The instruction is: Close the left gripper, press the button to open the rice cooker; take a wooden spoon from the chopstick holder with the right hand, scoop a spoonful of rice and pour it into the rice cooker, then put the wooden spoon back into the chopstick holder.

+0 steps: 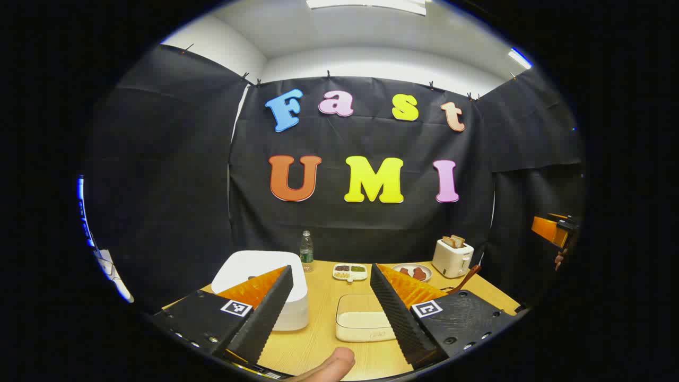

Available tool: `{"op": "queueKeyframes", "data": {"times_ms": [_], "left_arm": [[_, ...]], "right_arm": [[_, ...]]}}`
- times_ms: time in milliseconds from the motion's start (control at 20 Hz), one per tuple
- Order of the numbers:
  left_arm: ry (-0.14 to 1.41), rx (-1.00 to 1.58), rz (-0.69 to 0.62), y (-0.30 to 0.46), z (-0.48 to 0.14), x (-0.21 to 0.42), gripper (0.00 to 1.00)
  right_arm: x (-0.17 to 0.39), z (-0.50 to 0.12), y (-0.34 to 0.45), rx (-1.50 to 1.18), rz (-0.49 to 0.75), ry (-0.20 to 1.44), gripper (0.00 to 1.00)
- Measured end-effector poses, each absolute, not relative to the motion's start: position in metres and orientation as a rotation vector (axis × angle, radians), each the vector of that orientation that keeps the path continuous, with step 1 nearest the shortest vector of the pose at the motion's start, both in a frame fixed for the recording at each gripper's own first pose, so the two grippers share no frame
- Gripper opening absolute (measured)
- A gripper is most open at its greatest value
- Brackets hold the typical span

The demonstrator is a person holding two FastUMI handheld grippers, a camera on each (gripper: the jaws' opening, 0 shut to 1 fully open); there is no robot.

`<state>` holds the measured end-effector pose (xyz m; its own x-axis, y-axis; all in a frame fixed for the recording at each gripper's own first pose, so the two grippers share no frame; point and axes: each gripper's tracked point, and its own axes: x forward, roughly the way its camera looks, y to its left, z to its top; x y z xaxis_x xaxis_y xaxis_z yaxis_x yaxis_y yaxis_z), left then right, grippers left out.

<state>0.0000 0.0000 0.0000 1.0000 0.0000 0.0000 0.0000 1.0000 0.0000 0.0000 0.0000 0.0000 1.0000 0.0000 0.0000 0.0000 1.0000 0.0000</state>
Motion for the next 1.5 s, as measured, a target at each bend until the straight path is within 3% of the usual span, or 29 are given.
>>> {"op": "queueKeyframes", "data": {"times_ms": [50,650,700,950,1050,1300,1400,1500], "left_arm": [[0.000,0.001,0.001,0.002,0.001,-0.001,0.94],[-0.028,0.025,0.014,0.015,0.019,-0.001,0.94],[-0.025,0.027,0.018,0.019,0.017,0.002,0.94],[0.051,-0.046,0.010,0.039,-0.003,0.023,0.92],[0.083,-0.050,0.008,0.050,-0.012,0.033,0.86],[0.142,-0.023,0.058,0.088,-0.032,0.062,0.33],[0.174,0.007,0.076,0.098,-0.040,0.071,0.25],[0.215,0.017,0.103,0.108,-0.047,0.083,0.24]], "right_arm": [[-0.001,0.000,-0.001,0.001,0.000,-0.001,1.00],[0.001,-0.022,-0.024,0.037,-0.025,-0.008,1.00],[0.001,-0.023,-0.024,0.032,-0.028,-0.009,0.96],[0.001,-0.027,-0.025,0.012,-0.025,-0.030,1.00],[0.001,-0.029,-0.022,0.000,-0.020,-0.035,1.00],[0.006,-0.042,-0.013,-0.002,0.014,-0.016,1.00],[0.010,-0.048,-0.010,-0.002,0.020,-0.006,1.00],[0.013,-0.053,-0.007,-0.003,0.023,0.006,1.00]]}}
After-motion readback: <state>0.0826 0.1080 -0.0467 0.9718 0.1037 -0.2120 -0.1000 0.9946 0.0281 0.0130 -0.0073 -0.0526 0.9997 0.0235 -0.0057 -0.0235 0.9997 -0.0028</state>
